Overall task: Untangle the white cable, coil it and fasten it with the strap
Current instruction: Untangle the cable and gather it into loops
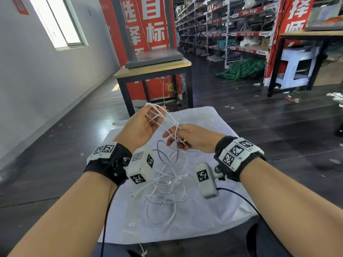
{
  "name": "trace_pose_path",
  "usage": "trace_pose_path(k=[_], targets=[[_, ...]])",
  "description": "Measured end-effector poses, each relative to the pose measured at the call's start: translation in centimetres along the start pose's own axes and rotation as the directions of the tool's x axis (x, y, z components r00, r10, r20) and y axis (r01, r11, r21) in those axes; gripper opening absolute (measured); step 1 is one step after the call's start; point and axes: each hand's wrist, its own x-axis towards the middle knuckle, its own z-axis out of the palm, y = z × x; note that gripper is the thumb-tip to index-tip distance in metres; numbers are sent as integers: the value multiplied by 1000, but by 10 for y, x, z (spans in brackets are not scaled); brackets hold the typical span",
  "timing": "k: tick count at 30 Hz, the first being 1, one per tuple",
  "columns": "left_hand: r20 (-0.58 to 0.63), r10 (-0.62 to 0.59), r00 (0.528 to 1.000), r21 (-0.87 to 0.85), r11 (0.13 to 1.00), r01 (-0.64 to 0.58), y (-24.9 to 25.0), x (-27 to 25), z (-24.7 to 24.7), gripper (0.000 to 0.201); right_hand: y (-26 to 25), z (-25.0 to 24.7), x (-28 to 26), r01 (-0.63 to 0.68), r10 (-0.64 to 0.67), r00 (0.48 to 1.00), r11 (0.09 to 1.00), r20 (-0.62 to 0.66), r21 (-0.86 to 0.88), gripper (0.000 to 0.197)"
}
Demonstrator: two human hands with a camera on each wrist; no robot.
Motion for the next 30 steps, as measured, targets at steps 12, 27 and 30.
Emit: trace_pose_path(k=[12, 27, 30], targets=[[113, -74, 991, -247, 964, 100, -18, -5, 13, 65, -8, 8, 3, 35, -35, 999, 999, 14, -22, 23], [-227, -110, 968, -228, 972, 57, -10, 1, 12, 71, -9, 13, 9, 66, -75, 996, 978, -38, -198, 17], [-252, -88, 964, -225, 974, 31, -6, 0, 14, 68, -11, 15, 9, 55, -61, 998, 984, -33, -170, 31]])
